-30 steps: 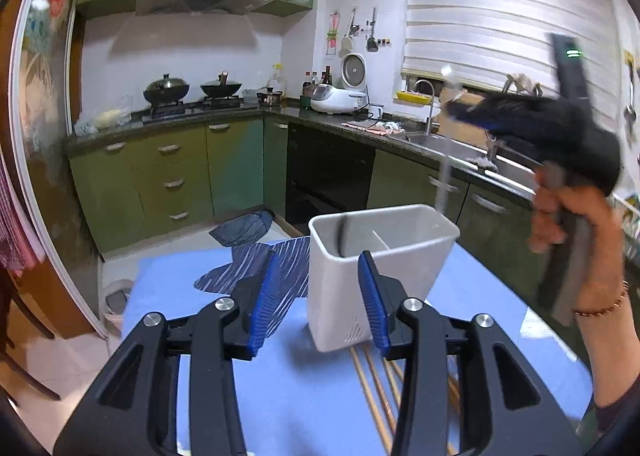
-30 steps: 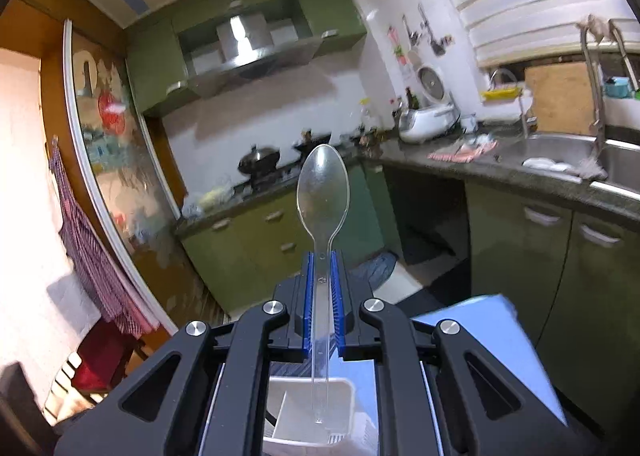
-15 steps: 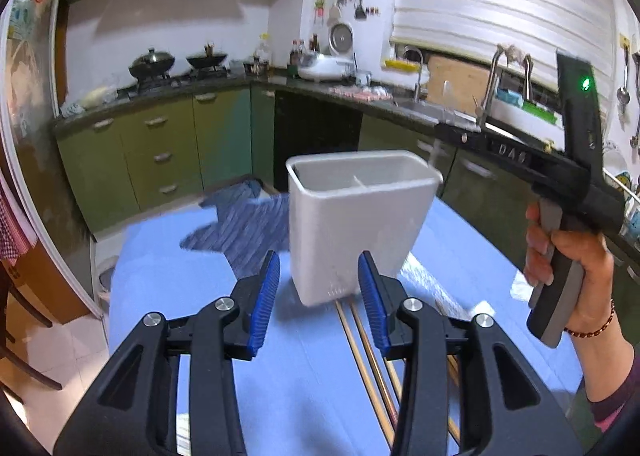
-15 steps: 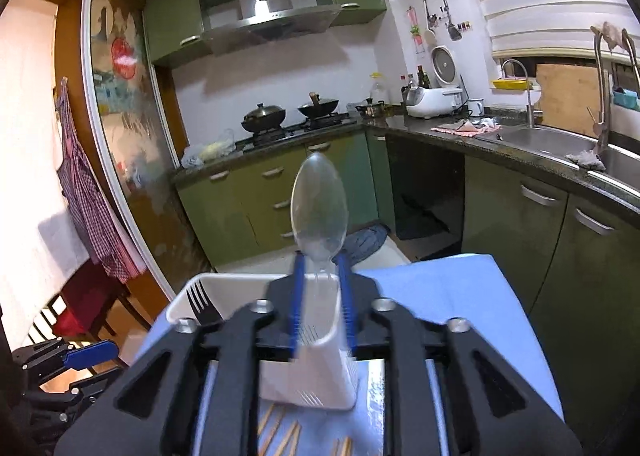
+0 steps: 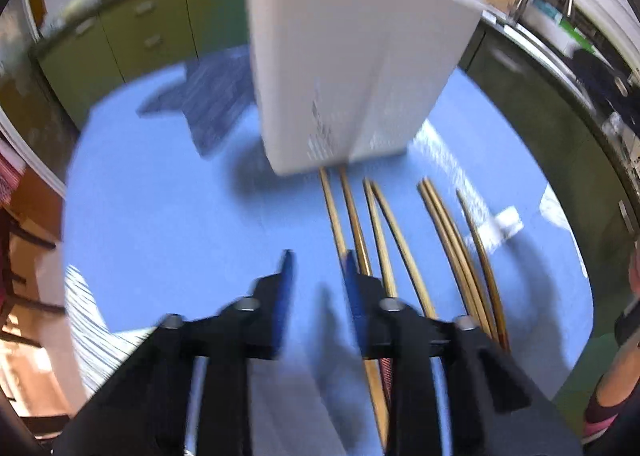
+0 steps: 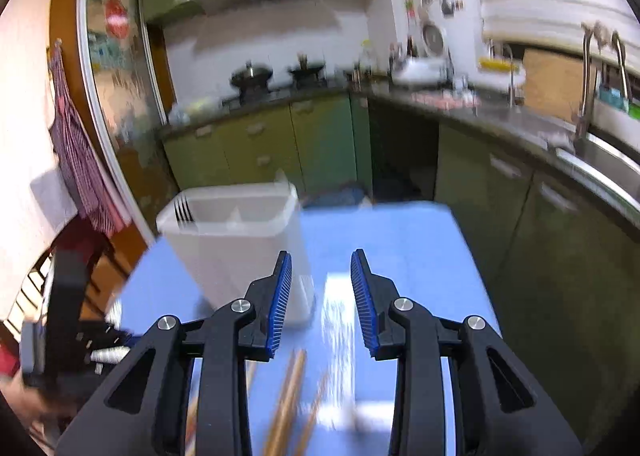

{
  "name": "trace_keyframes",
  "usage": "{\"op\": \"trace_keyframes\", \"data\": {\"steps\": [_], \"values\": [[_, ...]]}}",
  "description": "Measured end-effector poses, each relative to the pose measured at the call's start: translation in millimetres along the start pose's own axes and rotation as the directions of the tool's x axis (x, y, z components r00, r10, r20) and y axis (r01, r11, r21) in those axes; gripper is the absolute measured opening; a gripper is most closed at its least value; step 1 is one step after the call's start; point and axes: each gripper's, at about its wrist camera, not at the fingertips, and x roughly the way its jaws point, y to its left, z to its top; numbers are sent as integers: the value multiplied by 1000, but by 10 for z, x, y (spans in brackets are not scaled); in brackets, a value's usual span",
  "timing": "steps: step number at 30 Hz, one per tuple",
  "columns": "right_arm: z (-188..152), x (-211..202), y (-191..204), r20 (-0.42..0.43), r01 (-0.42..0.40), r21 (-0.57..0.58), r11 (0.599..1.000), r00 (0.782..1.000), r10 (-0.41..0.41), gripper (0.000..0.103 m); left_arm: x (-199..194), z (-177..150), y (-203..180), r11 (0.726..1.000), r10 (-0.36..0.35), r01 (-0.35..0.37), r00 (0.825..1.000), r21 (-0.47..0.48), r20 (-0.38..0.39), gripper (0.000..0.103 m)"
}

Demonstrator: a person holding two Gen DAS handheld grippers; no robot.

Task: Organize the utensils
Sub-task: 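Grasp one wooden chopstick with the left tool and lift it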

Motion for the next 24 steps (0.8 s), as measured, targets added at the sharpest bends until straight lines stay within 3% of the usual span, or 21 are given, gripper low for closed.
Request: {"op": "trace_keyframes", "data": {"steps": [6,12,17,21,24], "values": [[-319,27,-220,-83,27,15,1000,996,-26,31,230,73,-19,999,-31,27,997,-44,-72,19],[-439,50,-320,-122,36,18,999,992,-34,31,417,183,-63,999,31,-36,993,-38,-112,19],[-391,64,-346,-143,45,11,999,989,-43,31,488,211,-115,999,38,-42,989,-23,-141,19],[-422,148,-271,-195,50,-21,999,979,-53,31,519,240,-168,997,75,-76,985,-2,-153,7],[-486,264,-193,-261,28,-39,999,965,-37,35,515,240,-135,998,52,-55,986,-12,-161,7]]}}
